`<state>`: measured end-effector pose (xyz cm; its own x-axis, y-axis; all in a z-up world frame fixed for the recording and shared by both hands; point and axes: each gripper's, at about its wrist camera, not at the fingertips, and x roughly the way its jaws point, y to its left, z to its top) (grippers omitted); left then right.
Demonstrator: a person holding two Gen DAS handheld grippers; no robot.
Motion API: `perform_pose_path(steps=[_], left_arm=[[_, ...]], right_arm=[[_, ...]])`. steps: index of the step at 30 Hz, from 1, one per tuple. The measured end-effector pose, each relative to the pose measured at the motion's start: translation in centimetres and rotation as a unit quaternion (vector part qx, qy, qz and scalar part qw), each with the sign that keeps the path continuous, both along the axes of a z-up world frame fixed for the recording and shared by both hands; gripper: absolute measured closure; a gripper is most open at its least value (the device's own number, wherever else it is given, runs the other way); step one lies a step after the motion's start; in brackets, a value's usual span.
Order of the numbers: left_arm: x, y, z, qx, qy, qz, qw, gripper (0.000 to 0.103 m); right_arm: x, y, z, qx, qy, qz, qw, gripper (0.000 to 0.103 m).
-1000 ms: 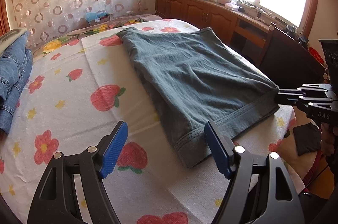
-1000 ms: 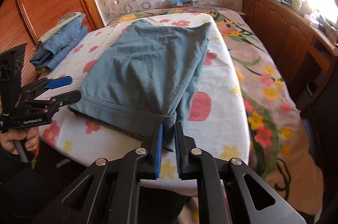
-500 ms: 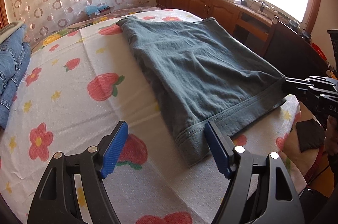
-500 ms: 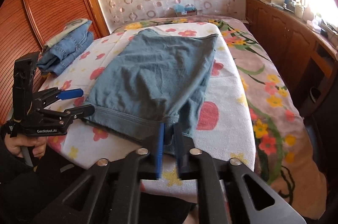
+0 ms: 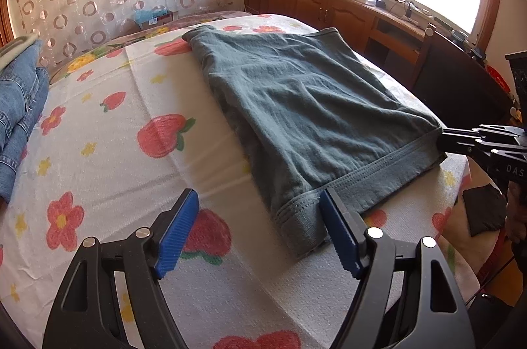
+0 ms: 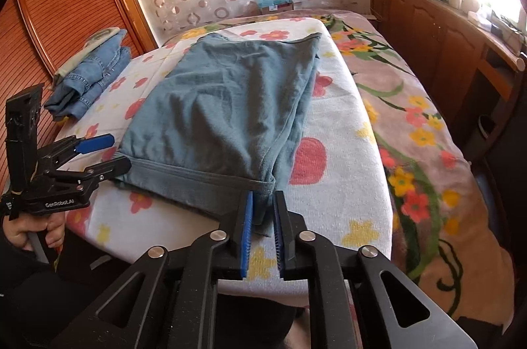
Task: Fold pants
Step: 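Grasp the folded edge with the right gripper and press it flat, then close both grippers on the folded hem edge of the shorts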
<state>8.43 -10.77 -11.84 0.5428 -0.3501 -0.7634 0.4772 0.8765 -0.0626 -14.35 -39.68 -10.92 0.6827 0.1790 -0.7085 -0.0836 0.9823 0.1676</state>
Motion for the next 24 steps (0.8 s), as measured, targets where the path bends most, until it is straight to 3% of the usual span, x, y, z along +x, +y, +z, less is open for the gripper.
perform_pose_path(steps=[2,5,10,22,24], left_arm=[[0.2,0.2,-0.1,-0.007,0.005,0.003,1.0000,0.023],[0.2,0.2,-0.2,-0.009,0.005,0.005,0.9999,0.020],[0.2,0.0,-0.3,-0.009,0.001,0.005,0.9999,0.017],[0.1,0.0,-0.2,-0.008,0.004,0.001,1.0000,0.016],[0.0,-0.1,-0.1,-0.011,0.007,-0.005,0.9999,0.020]], right_arm=[[0.1,0.1,0.0,-0.002,-0.001,-0.001,1.000,0.075],[0.3,0.2,-0.2,-0.006,0.000,-0.006,1.000,0.070],[0.7,0.1,-0.8,0.011,-0.002,-0.003,1.000,0.069],[0.7,0.8,-1.4,0.000,-0.009,0.003,1.000,0.067],[0.7,0.8,-1.4,0.000,-0.010,0.002,1.000,0.067]])
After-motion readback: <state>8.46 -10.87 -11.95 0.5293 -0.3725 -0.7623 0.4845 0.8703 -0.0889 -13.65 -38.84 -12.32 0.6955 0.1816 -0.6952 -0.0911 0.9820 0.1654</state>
